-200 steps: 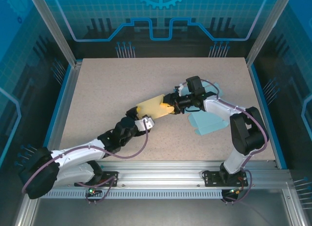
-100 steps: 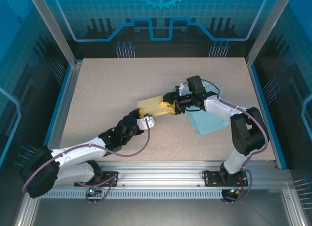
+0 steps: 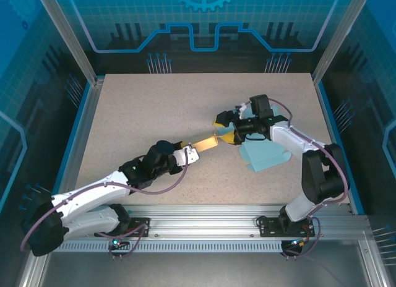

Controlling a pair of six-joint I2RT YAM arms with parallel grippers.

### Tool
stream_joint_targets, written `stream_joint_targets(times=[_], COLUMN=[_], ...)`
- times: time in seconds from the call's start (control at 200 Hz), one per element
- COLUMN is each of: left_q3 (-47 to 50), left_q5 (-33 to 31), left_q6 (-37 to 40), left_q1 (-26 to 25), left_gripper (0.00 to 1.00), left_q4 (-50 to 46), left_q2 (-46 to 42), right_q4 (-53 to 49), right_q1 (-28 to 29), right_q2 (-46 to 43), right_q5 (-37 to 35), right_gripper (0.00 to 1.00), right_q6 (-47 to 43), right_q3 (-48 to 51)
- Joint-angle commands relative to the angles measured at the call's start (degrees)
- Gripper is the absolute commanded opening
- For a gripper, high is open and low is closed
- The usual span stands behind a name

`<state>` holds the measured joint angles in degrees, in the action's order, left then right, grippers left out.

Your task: Fold the paper box

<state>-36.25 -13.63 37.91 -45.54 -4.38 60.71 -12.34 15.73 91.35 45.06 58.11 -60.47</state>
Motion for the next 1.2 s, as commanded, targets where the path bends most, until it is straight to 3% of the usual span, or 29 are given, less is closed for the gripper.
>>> stream_joint_targets(times=[0.0, 0.275, 0.57, 0.91, 1.005, 1.096, 1.196], left_q3=[-3.58, -9.92, -18.34, -25.61, -24.90, -24.35, -23.96], left_q5=[7.59, 20.26, 31.86, 32.52, 32.14, 31.82, 32.37], left_q6=[-2.74, -3.13, 0.52, 5.53, 5.46, 5.02, 3.76], left_q1=[0.09, 5.20, 12.75, 14.95, 14.95, 14.98, 14.92], left_gripper=[0.41, 0.40, 0.45, 0.51, 0.58, 0.75, 0.80], left_q4=[-8.42, -17.77, -23.73, -28.84, -27.52, -26.31, -24.90], left_q2=[1.56, 10.42, 19.23, 27.55, 26.74, 24.90, 21.79], right_q4=[-5.50, -15.25, -23.62, -24.31, -24.79, -25.16, -25.60], right_q1=[-3.10, -8.14, -5.10, 3.66, 6.18, 8.43, 10.25], right_q2=[-3.40, -10.11, -14.80, -18.87, -18.68, -18.46, -18.07], right_q5=[-2.86, -12.81, -18.56, -28.66, -31.94, -33.83, -35.29], right_gripper=[0.87, 0.87, 0.80, 0.72, 0.71, 0.70, 0.69], right_q6=[-4.35, -17.15, -33.57, -42.20, -43.54, -45.20, -47.01], right_q3=[1.57, 2.18, -0.05, 0.13, -0.46, -1.47, -2.66])
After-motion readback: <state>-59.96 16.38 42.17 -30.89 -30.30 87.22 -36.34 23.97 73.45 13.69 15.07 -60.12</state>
